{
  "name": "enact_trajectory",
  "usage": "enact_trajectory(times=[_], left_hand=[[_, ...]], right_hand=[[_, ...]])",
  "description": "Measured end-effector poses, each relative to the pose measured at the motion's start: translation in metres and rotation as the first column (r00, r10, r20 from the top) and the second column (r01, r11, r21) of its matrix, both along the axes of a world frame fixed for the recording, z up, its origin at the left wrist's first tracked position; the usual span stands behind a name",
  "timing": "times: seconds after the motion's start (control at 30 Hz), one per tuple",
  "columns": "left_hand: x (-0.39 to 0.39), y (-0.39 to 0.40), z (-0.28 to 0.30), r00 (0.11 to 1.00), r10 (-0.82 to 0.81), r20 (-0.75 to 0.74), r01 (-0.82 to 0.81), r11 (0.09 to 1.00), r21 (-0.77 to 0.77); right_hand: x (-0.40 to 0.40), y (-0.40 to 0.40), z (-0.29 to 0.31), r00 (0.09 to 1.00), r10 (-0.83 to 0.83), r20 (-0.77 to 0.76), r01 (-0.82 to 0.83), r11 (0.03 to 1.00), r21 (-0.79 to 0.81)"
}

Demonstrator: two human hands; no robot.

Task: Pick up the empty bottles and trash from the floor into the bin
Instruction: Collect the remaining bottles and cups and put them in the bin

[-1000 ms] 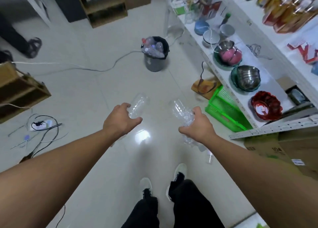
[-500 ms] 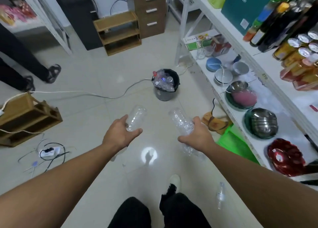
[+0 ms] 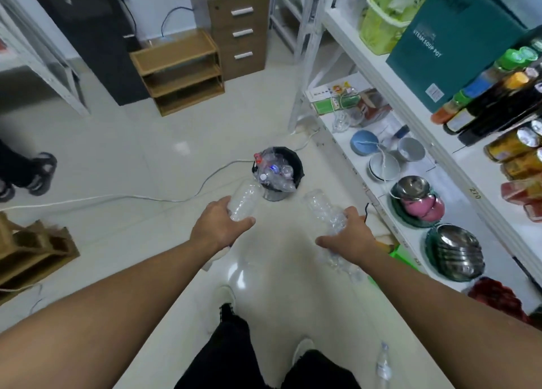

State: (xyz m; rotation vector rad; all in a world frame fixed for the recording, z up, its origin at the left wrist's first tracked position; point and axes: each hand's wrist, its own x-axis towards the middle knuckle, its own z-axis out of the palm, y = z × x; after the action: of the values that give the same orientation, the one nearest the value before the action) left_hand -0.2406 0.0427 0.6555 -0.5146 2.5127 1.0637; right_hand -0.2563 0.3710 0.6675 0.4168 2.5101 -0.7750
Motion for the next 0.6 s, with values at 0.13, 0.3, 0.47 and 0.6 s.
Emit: enact_trajectory(times=[0.13,0.3,0.47,0.6], left_hand=[[-0.071,-0.014,-0.015,0.996,-0.08,0.048,0.082,0.996,-0.034],[-0.153,-0.008,-0.034,0.991,-0.079,0.109,0.08,0.997,-0.002],[-0.228,0.017,-0.059,0.986,0.005,0.168,-0.008,1.0,0.021],[-0.283,0.038,-0.094,0.985,0.045,0.167,-0.055,0.997,0.056]], right_hand=[[-0.044,-0.015,-0.006,0.993,-0.111,0.033,0.111,0.994,0.009],[-0.102,-0.023,-0.019,0.983,-0.182,0.029,0.182,0.983,-0.003],[-0.174,-0.008,-0.063,0.966,-0.229,0.118,0.247,0.956,-0.161],[-0.231,0.006,-0.111,0.928,-0.274,0.251,0.332,0.916,-0.227]])
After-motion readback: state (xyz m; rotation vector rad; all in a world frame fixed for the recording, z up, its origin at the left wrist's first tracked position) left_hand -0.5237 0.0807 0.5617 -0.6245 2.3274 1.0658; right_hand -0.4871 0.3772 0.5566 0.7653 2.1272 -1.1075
